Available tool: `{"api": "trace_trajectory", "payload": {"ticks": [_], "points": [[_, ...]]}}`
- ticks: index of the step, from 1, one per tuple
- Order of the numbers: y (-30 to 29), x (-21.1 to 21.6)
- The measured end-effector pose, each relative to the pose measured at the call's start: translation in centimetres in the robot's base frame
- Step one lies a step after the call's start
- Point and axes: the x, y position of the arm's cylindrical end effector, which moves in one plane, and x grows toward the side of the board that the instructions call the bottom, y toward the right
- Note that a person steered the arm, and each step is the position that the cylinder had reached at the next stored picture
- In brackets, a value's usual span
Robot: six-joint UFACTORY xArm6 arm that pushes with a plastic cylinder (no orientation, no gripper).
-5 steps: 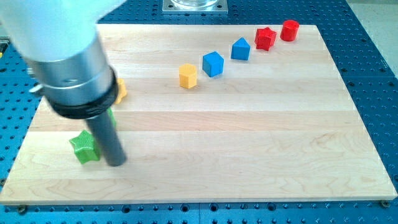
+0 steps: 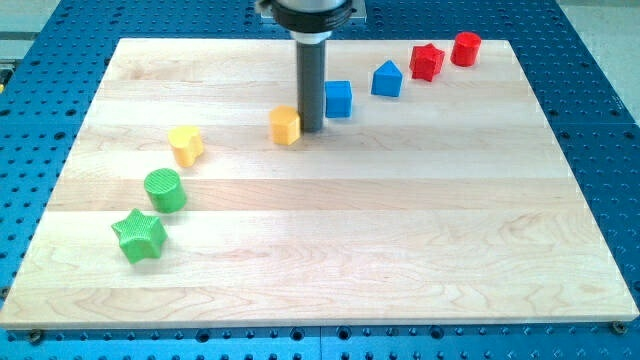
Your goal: Slide the hexagon parallel to the heart
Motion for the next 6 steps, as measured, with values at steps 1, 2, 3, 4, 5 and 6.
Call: {"api": "trace_trajectory", "payload": {"ticks": [1, 2, 3, 4, 5, 6], "points": [[-3.2, 1.9], [-4.8, 2.8], [-3.4, -0.5], [-7.9, -3.4], [-7.9, -0.8], [-5.9, 1.5]]}}
